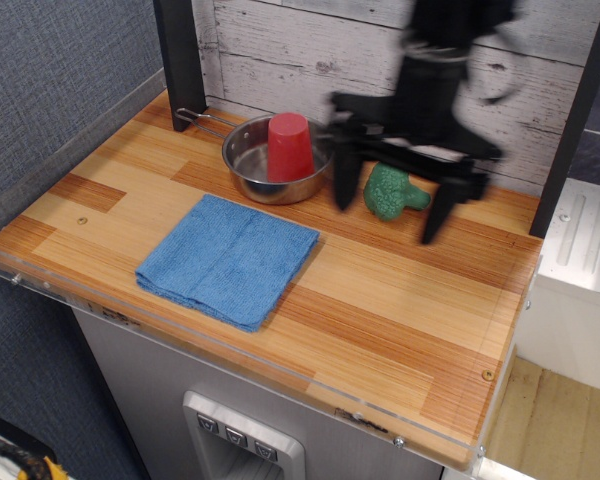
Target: Move blue cloth to front corner of counter
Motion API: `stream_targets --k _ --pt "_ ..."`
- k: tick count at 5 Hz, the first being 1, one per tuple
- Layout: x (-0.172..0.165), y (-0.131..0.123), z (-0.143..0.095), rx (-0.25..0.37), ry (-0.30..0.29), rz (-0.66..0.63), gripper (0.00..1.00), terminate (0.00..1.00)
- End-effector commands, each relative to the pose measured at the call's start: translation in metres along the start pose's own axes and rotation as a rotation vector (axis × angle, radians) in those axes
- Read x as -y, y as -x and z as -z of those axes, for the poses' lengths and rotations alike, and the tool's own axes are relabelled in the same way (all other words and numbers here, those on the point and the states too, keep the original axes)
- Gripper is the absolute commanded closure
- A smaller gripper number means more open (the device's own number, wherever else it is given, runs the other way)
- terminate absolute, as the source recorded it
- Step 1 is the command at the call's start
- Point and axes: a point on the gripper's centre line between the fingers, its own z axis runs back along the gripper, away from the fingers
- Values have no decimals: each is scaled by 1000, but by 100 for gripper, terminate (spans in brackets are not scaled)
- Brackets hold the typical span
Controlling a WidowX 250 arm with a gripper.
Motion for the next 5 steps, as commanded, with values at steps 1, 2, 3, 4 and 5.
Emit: stream_targets --k 1,2,3,4,5 --pt "-67 23 -7 105 -93 -111 0 0" --pt "-93 24 4 79 -98 -146 100 0" --pt "-108 18 17 88 -87 -156 100 0" --pt "-118 12 32 106 -115 -162 100 0" --pt "-124 6 51 111 -101 -148 100 0"
